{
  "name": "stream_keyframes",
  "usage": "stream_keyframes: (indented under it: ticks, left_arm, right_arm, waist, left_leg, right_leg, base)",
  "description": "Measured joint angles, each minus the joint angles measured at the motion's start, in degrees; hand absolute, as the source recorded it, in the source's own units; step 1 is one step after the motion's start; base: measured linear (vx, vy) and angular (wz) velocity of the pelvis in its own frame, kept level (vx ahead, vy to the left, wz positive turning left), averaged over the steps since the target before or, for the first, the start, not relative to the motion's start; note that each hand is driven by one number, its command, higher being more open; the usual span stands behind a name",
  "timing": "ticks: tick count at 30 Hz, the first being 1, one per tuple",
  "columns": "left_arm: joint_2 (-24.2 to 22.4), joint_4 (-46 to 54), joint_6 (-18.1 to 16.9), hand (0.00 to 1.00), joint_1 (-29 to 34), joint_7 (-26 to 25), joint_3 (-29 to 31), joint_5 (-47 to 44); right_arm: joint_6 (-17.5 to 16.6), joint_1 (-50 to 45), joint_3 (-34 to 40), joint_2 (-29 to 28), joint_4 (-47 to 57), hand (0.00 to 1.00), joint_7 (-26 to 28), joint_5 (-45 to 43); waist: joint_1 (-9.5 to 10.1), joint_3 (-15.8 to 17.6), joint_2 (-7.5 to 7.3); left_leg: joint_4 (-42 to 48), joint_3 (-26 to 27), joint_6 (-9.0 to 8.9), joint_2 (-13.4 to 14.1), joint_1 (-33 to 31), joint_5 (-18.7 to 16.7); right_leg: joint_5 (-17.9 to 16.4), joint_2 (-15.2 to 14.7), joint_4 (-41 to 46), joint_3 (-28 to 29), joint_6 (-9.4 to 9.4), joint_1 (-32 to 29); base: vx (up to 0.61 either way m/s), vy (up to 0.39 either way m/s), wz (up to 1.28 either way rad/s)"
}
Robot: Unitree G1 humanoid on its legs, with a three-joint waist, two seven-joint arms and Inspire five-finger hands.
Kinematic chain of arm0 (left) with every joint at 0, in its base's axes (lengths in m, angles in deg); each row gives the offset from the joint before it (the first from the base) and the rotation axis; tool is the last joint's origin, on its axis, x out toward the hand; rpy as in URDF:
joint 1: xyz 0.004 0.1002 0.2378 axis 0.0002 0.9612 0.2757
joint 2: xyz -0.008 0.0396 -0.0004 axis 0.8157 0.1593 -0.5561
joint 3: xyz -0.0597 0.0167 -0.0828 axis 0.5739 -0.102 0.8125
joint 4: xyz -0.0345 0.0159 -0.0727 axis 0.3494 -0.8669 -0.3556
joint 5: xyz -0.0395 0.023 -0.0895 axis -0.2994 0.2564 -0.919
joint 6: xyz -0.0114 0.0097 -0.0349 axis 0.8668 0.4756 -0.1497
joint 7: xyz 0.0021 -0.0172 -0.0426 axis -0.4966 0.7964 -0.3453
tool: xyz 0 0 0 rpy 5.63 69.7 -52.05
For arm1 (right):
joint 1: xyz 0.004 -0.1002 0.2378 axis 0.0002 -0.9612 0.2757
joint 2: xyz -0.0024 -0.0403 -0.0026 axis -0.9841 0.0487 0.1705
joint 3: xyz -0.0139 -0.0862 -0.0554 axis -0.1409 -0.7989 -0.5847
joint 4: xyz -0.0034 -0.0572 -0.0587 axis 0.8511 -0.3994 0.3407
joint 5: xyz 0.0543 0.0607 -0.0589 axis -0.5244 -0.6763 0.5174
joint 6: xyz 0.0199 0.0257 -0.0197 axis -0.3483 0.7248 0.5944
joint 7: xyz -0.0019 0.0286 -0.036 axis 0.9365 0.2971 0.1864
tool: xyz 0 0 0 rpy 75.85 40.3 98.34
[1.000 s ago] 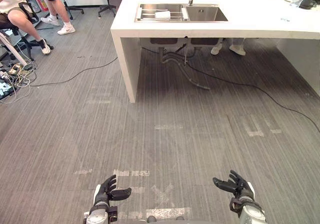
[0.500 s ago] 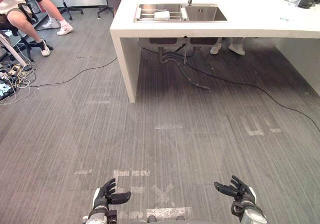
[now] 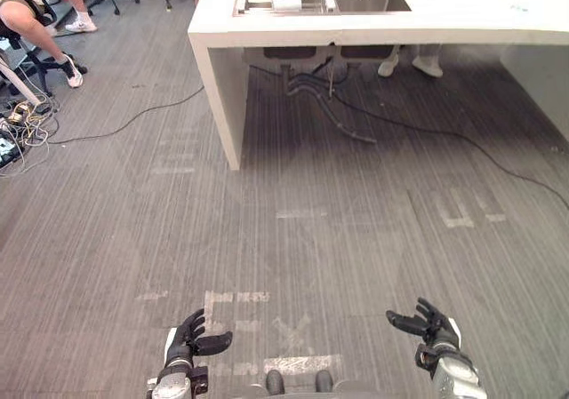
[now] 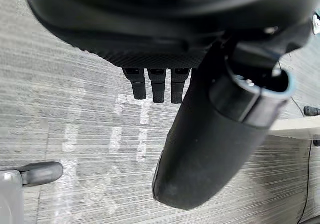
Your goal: Walk over to the sink, pick up the cup, carry it to the dishwasher, place the cup inside the dishwasher, then close the dishwasher door
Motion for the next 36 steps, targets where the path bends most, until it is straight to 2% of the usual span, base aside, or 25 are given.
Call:
stream_keyframes:
  ticks: [2, 3, 5, 8, 9, 11, 12, 13, 14, 15, 16, 17, 19, 22, 24, 25, 27, 28, 29, 30, 31, 33, 34, 35, 36]
  left_arm:
    - [0.16, 0.38, 0.0, 0.9, 0.04, -0.2, -0.02, -0.57]
    - [0.79, 0.57, -0.01, 0.9, -0.16, -0.27, -0.1, -1.11]
    - [1.24, 0.54, 0.03, 0.9, -0.2, -1.26, -0.17, -1.2]
    - [1.53, 0.36, 0.02, 0.9, -2.5, -1.44, -0.14, -1.83]
    - [1.4, 0.17, 0.01, 0.9, -3.77, -1.48, -0.13, -2.19]
    - [1.47, 0.06, -0.19, 0.9, -4.94, -1.5, -0.18, -2.19]
    - [1.52, -0.32, -0.23, 0.9, -5.19, -1.48, -0.2, -2.18]
    - [1.34, -0.62, -0.23, 0.9, -5.18, -1.44, -0.21, -2.16]
    - [0.52, -1.1, -0.26, 0.9, -5.79, -1.33, -0.27, -2.14]
    - [0.38, -1.08, -0.27, 0.9, -6.1, -1.3, -0.35, -2.15]
    - [-0.01, -1.13, -0.28, 0.9, -6.27, -1.29, -0.2, -2.16]
    - [-0.23, -0.95, -0.27, 0.9, -5.99, -1.25, 0.0, -2.17]
    - [-1.21, 4.1, -0.09, 0.9, -3.76, -1.29, 0.07, -2.42]
    - [-2.95, 14.55, -0.12, 0.9, -2.18, -1.67, -1.07, -3.7]
    - [-3.54, 23.79, -0.26, 0.9, -2.16, -2.64, -2.91, -4.37]
    - [-3.86, 28.66, -0.5, 0.9, -2.17, -3.29, -3.22, -4.37]
    - [-4.68, 36.77, -0.91, 0.9, -2.18, -5.57, -3.54, -4.15]
    - [-4.8, 39.14, -1.08, 0.9, -2.19, -6.39, -3.59, -3.78]
    - [-4.64, 43.12, -1.2, 0.9, -2.53, -8.07, -3.55, -1.76]
    - [-4.48, 47.29, -1.2, 0.9, -2.89, -9.44, -3.42, 0.27]
    - [-4.42, 49.51, -1.21, 0.9, -3.21, -9.95, -3.44, 1.38]
    - [-3.43, 56.62, -1.36, 0.9, -5.18, -10.82, -3.9, 4.54]
    - [-2.81, 57.64, -1.73, 0.9, -5.6, -11.37, -3.93, 5.78]
    - [-1.09, 58.89, -1.97, 0.9, -7.2, -12.27, -4.01, 8.0]
    - [-0.01, 59.39, -1.99, 0.9, -8.86, -12.99, -4.32, 9.55]
  right_arm:
    - [0.2, 0.15, -0.42, 0.13, 0.28, 0.9, -0.14, 0.07]
    - [0.3, 0.04, -1.2, 0.0, 0.55, 0.9, -0.04, 0.16]
    - [0.81, 0.05, -2.37, 0.19, 0.56, 0.9, 0.07, 0.23]
    - [0.84, 0.3, -2.5, 1.14, 0.58, 0.9, 0.36, 1.21]
    - [0.84, 0.39, -2.5, 1.87, 0.65, 0.9, 0.39, 1.27]
    - [0.85, 0.18, -2.5, 2.56, 0.69, 0.9, 0.36, 1.62]
    - [0.84, -0.58, -2.5, 3.01, 0.74, 0.9, 0.31, 1.71]
    - [0.83, -0.74, -2.49, 3.21, 0.75, 0.9, 0.3, 1.72]
    - [0.8, -0.65, -2.48, 3.63, 0.77, 0.9, 0.29, 1.73]
    - [0.79, -0.45, -2.48, 3.54, 0.74, 0.9, 0.3, 1.73]
    - [0.82, -0.62, -2.61, 2.76, 0.7, 0.9, 0.57, 1.67]
    - [0.82, -0.81, -2.93, 2.31, 0.69, 0.9, 0.52, 1.61]
    - [0.32, -1.76, -4.68, 0.07, 3.02, 0.9, 0.25, 1.07]
    - [-0.96, -2.76, -4.63, -1.74, 7.63, 0.9, 0.15, 0.89]
    - [-1.61, -2.39, -4.63, -2.05, 7.82, 0.9, 0.13, 0.88]
    - [-1.52, -2.29, -4.7, -2.14, 7.13, 0.9, 0.14, 0.89]
    - [-1.54, -3.13, -4.68, -1.64, 5.9, 0.9, -0.16, 0.92]
    - [-1.54, -3.29, -4.67, -1.35, 5.39, 0.9, -0.21, 0.97]
    - [-1.4, -3.53, -4.64, -1.16, 3.65, 0.9, -0.52, 1.07]
    - [-1.17, -4.41, -4.59, -1.21, 2.45, 0.9, -0.65, 1.22]
    - [-1.17, -4.85, -4.5, -1.24, 2.28, 0.9, -0.69, 1.26]
    - [-0.57, -5.9, -4.38, -1.27, 1.0, 0.9, -0.59, 1.59]
    - [-0.57, -6.0, -4.43, -1.4, 0.52, 0.9, -0.46, 1.65]
    - [-0.57, -6.16, -4.56, -1.78, -0.14, 0.9, 0.1, 1.7]
    - [-0.57, -6.16, -4.67, -2.07, -0.17, 0.9, 0.46, 1.8]
  waist:
    - [-0.01, 0.54, 0.28]
    - [-0.35, 1.5, 0.11]
    - [-0.81, 2.28, 0.3]
    - [-1.63, 4.18, 1.62]
    - [-2.55, 4.65, 2.42]
    - [-3.58, 4.86, 2.08]
    - [-3.97, 4.84, 1.05]
    - [-4.16, 4.82, 1.09]
    - [-4.26, 4.57, 2.98]
    - [-4.08, 4.7, 3.26]
    - [-3.84, 5.3, 4.04]
    - [-3.63, 5.38, 4.1]
    - [-2.04, 6.23, 2.82]
    - [-0.05, 6.74, 1.58]
    - [0.98, 6.89, 1.44]
    - [1.49, 7.53, 0.28]
    - [2.31, 7.37, 0.55]
    - [2.35, 7.0, 1.22]
    - [2.56, 6.68, 1.55]
    - [3.12, 6.0, 0.68]
    - [3.18, 5.81, 0.35]
    - [2.34, 5.62, -0.65]
    - [2.3, 5.44, -1.14]
    - [1.69, 4.96, -1.89]
    - [1.22, 4.83, -2.13]
  left_leg:
    - [0.87, 0.11, 0.95, -0.49, 0.84, -1.83]
    - [1.17, -0.15, 1.35, -0.49, 2.28, -2.85]
    - [1.15, -0.61, 1.52, 0.15, 4.5, -4.22]
    - [0.34, -2.17, -0.58, 3.08, 8.25, -6.03]
    - [-1.38, -3.59, -1.28, 4.53, 9.83, -6.13]
    - [-3.14, -5.21, -3.14, 5.04, 12.23, -6.43]
    - [-2.36, -6.01, -5.71, 5.25, 15.18, -8.33]
    - [-1.11, -6.48, -6.19, 5.78, 15.81, -8.77]
    - [5.02, -7.18, -7.06, 8.02, 13.44, -8.3]
    - [10.39, -7.05, -8.03, 8.87, 11.54, -7.17]
    - [27.79, -7.33, -9.92, 11.81, 5.28, -0.75]
    - [35.49, -7.44, -11.24, 13.37, 2.75, 1.29]
    - [55.97, -4.06, -10.97, 17.52, -4.68, 1.19]
    - [57.48, 0.93, -9.81, 19.33, -13.62, -0.19]
    - [45.99, 2.9, -8.83, 17.71, -19.87, -1.26]
    - [33.07, 2.86, -8.91, 14.37, -20.25, -1.0]
    - [7.71, 0.92, -9.86, 9.39, -18.86, 5.54]
    - [2.6, 0.43, -9.87, 8.5, -18.62, 7.54]
    - [1.59, -0.94, -7.21, 7.26, -18.4, 12.81]
    - [2.69, -1.3, -2.92, 5.73, -17.72, 16.95]
    - [3.72, -1.6, -1.98, 5.27, -17.8, 17.18]
    - [11.88, -0.27, -0.75, 3.81, -17.09, 8.99]
    - [13.2, 0.34, -0.53, 3.43, -15.88, 6.93]
    - [14.27, 0.68, 0.22, 2.4, -13.2, 3.84]
    - [14.1, 0.44, 0.58, 1.83, -10.84, 2.02]
  right_leg:
    - [-1.35, -1.9, 14.14, -2.88, 1.16, -5.77]
    - [-2.22, -3.03, 22.22, -4.4, 0.46, -9.72]
    - [-3.42, -3.85, 23.78, -6.81, 0.02, -12.93]
    - [-1.83, -2.37, 13.22, -9.24, 0.15, -17.61]
    - [2.0, -1.43, 5.93, -9.85, 0.11, -19.32]
    - [9.11, -0.98, -4.32, -8.92, -0.22, -19.65]
    - [17.67, -1.52, -4.69, -7.33, -3.96, -19.55]
    - [20.31, -1.47, -2.27, -7.75, -8.15, -19.63]
    - [15.56, -0.29, 2.2, -8.98, -9.67, -20.27]
    - [13.83, 0.25, 3.13, -9.58, -9.95, -19.65]
    - [11.08, 2.23, 1.74, -10.98, -11.64, -13.98]
    - [10.6, 3.29, 0.08, -11.29, -12.07, -10.92]
    - [10.03, 5.86, -7.2, -10.32, -12.91, 2.07]
    - [8.97, 6.14, -13.83, -8.75, -12.93, 10.15]
    - [7.9, 5.93, -16.81, -8.34, -13.1, 14.02]
    - [6.34, 5.12, -16.88, -7.93, -12.57, 15.82]
    - [3.35, 4.35, -17.08, -6.44, -11.02, 18.55]
    - [2.37, 4.56, -17.1, -5.96, -10.31, 19.32]
    - [0.48, 4.2, -17.02, -4.71, -8.3, 21.07]
    - [-1.45, 2.57, -15.35, -2.76, -5.21, 21.93]
    - [-2.6, 1.6, -12.82, -1.86, -4.05, 21.29]
    - [-3.87, -1.01, 5.88, 1.48, 0.08, 15.74]
    - [-3.56, -1.77, 12.56, 1.81, 5.21, 13.81]
    - [0.25, -3.42, 25.54, 2.55, 13.43, 9.36]
    - [0.68, -4.95, 34.51, 2.51, 12.92, 5.95]
  base:
    - [0.12, 0.04, -0.02]
    - [0.18, 0.025, -0.02]
    - [0.35, 0.001, 0.05]
    - [0.38, -0.045, 0.23]
    - [0.48, -0.087, 0.53]
    - [0.59, -0.163, 0.62]
    - [0.78, -0.257, 0.55]
    - [0.78, -0.318, 0.44]
    - [0.51, -0.242, 0.23]
    - [0.78, -0.367, 0.27]
    - [0.68, -0.298, 0.2]
    - [0.8, -0.337, 0.12]
    - [0.63, -0.246, -0.1]
    - [0.5, -0.187, -0.14]
    - [0.43, -0.064, -0.04]
    - [0.45, 0.004, -0.14]
    - [0.52, 0.065, -0.26]
    - [0.5, 0.119, -0.38]
    - [0.44, 0.15, -0.49]
    - [0.7, 0.248, -0.49]
    - [0.75, 0.268, -0.24]
    - [0.72, 0.256, -0.11]
    - [0.62, 0.207, -0.18]
    - [0.46, 0.131, -0.02]
    - [0.55, 0.133, 0.01]
